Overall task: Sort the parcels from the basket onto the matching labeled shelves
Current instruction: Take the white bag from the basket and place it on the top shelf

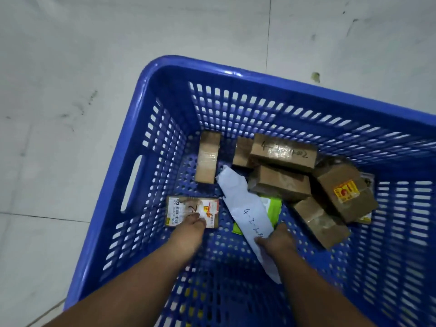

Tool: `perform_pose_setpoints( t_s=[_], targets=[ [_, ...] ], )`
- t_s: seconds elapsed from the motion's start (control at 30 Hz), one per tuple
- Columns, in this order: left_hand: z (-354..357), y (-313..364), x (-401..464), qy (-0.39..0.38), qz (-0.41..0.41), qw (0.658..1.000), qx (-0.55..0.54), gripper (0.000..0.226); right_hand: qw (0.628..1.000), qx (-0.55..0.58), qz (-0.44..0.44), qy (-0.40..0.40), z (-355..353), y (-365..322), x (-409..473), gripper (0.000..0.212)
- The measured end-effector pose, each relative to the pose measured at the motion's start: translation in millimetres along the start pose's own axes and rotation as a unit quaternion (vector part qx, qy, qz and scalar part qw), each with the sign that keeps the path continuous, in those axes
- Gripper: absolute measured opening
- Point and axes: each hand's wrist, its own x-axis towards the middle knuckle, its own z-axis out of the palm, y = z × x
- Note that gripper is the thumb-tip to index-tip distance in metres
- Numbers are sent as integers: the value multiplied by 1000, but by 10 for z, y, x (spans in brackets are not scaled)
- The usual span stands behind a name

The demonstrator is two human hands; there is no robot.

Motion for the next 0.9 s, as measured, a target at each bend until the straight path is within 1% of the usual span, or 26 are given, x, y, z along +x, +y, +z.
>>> perform_pose_setpoints(
  t_s=[0.07, 0.1, 0.17, 0.2, 0.23, 0.3, 0.33, 0.43, 0.47, 0.53, 0.57, 0.6, 0.63, 0.67, 0.7, 0.73, 0.77, 0.83, 0.87, 0.9],
  targets=[
    [-17, -64, -36, 11, -8, 999, -45, 48, 999, 43, 8, -33, 95, 35, -34, 71],
    [-30, -84, -99, 14, -11, 998, -59, 49, 997, 49, -6, -51, 127, 63, -102, 59],
    [-49, -78, -250, 18, -21, 997, -74, 48, 995, 21, -72, -59, 119, 132, -260, 27],
    [-60, -71, -329, 17, -26, 997, -78, 47, 992, 3, -111, -57, 101, 147, -362, 18],
    [-78, -47, -434, 13, -28, 996, -78, 47, 987, -21, -146, -54, 33, 146, -509, 14],
    [-109, 23, -683, -3, -36, 997, -71, 48, 976, -60, -205, -43, -132, 119, -847, 16],
    [-122, 76, -839, -15, -37, 997, -70, 48, 973, -60, -221, -26, -225, 120, -1030, 19],
    [-187, 295, -1354, -50, -21, 995, -88, 48, 963, 13, -268, 24, -540, 60, -1646, 32],
    [-227, 406, -1558, -61, -10, 994, -87, 48, 955, 35, -292, 39, -682, 23, -1860, 32],
    [-300, 639, -1957, -73, 22, 992, -102, 47, 939, 63, -336, 49, -995, -98, -2282, 25],
    [-357, 783, -2181, -83, 51, 988, -118, 46, 929, 69, -359, 53, -1186, -178, -2522, 21],
    [-424, 930, -2398, -92, 76, 982, -143, 45, 918, 69, -386, 65, -1362, -269, -2752, 24],
    [-492, 1085, -2604, -95, 109, 974, -172, 41, 900, 68, -420, 97, -1545, -373, -2984, 32],
    [-577, 1245, -2818, -84, 136, 968, -195, 33, 876, 71, -456, 141, -1732, -480, -3223, 39],
    [-656, 1387, -3005, -69, 158, 959, -226, 23, 849, 78, -490, 183, -1905, -568, -3432, 41],
    [-786, 1560, -3248, -50, 181, 948, -255, 19, 823, 81, -518, 216, -2137, -667, -3675, 38],
    [-918, 1733, -3492, -35, 201, 938, -282, 19, 805, 88, -538, 233, -2363, -746, -3916, 33],
    [-1215, 2063, -3979, -25, 250, 917, -309, 26, 779, 151, -563, 229, -2836, -882, -4427, 22],
    [-1350, 2207, -4209, -30, 275, 908, -314, 31, 773, 188, -567, 212, -3025, -922, -4654, 19],
    [-1517, 2369, -4501, -33, 305, 899, -313, 36, 765, 226, -567, 207, -3258, -959, -4937, 25]
  ],
)
